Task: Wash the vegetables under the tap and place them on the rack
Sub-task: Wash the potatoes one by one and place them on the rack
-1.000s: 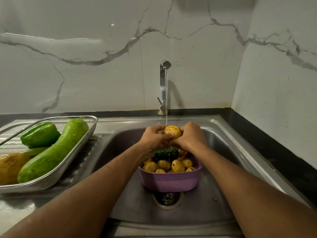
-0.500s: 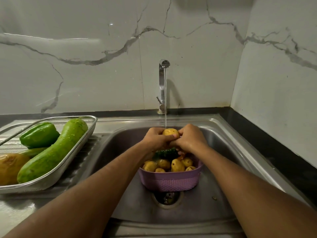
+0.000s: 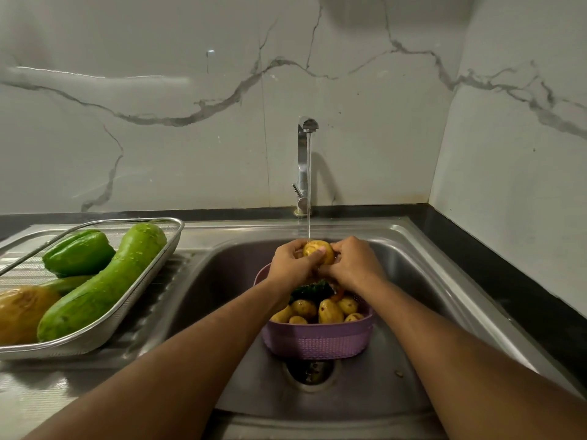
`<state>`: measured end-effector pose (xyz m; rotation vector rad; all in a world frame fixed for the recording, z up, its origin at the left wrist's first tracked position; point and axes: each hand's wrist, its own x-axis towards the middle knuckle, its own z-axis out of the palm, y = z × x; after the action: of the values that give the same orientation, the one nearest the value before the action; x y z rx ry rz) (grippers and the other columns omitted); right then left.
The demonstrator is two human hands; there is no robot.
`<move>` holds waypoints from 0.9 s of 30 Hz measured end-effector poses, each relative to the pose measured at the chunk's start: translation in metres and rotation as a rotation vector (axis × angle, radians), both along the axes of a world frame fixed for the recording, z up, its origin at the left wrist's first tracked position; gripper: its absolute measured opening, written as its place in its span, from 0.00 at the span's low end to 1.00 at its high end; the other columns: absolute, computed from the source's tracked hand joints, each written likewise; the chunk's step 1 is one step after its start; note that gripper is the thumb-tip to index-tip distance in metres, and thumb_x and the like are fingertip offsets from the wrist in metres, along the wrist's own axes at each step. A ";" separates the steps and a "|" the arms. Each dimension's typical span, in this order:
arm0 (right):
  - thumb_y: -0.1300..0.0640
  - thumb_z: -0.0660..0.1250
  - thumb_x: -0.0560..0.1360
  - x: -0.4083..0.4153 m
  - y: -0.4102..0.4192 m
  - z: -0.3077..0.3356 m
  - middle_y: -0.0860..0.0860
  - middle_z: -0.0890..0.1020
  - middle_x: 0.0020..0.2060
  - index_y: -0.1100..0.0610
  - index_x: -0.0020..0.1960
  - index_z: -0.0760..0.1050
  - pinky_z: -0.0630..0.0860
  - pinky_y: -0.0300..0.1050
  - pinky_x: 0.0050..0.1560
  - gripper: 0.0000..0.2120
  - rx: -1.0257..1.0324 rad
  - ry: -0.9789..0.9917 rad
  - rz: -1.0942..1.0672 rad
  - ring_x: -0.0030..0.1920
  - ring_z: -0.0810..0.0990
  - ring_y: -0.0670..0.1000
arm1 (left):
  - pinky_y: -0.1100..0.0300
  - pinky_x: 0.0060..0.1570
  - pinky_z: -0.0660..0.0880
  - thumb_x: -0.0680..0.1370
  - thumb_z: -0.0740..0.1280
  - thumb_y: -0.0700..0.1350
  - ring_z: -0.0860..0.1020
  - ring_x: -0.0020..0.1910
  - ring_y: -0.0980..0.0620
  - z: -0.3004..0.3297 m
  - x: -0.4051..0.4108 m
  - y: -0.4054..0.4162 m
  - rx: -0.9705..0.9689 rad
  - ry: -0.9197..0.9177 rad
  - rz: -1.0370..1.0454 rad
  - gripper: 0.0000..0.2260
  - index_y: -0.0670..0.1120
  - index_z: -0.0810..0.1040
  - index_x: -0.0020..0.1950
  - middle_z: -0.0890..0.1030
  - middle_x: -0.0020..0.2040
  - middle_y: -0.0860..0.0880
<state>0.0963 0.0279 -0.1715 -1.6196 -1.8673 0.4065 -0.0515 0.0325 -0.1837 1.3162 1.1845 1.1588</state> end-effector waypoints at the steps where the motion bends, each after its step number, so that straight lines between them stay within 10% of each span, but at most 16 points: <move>1: 0.49 0.77 0.74 0.001 0.000 0.000 0.45 0.84 0.37 0.51 0.50 0.83 0.84 0.42 0.43 0.09 -0.002 0.008 0.004 0.37 0.84 0.43 | 0.52 0.50 0.85 0.80 0.72 0.45 0.85 0.52 0.49 -0.001 -0.001 -0.001 0.015 -0.004 -0.007 0.13 0.46 0.80 0.64 0.85 0.54 0.46; 11: 0.49 0.80 0.70 0.011 0.002 -0.003 0.51 0.87 0.36 0.56 0.49 0.83 0.86 0.48 0.42 0.14 -0.233 0.213 0.079 0.36 0.88 0.50 | 0.54 0.48 0.85 0.85 0.60 0.38 0.85 0.52 0.44 0.017 -0.019 0.000 -0.199 -0.110 -0.286 0.12 0.43 0.78 0.67 0.85 0.58 0.39; 27: 0.42 0.81 0.68 -0.006 0.004 -0.001 0.47 0.85 0.34 0.50 0.44 0.83 0.84 0.49 0.45 0.14 -0.077 -0.027 0.035 0.36 0.85 0.46 | 0.62 0.29 0.78 0.86 0.62 0.50 0.84 0.39 0.50 0.008 -0.006 0.001 -0.108 -0.020 0.124 0.11 0.48 0.83 0.56 0.85 0.46 0.45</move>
<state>0.0899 0.0318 -0.1722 -1.6523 -1.9242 0.4796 -0.0573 0.0331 -0.1757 1.1615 1.3111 1.1760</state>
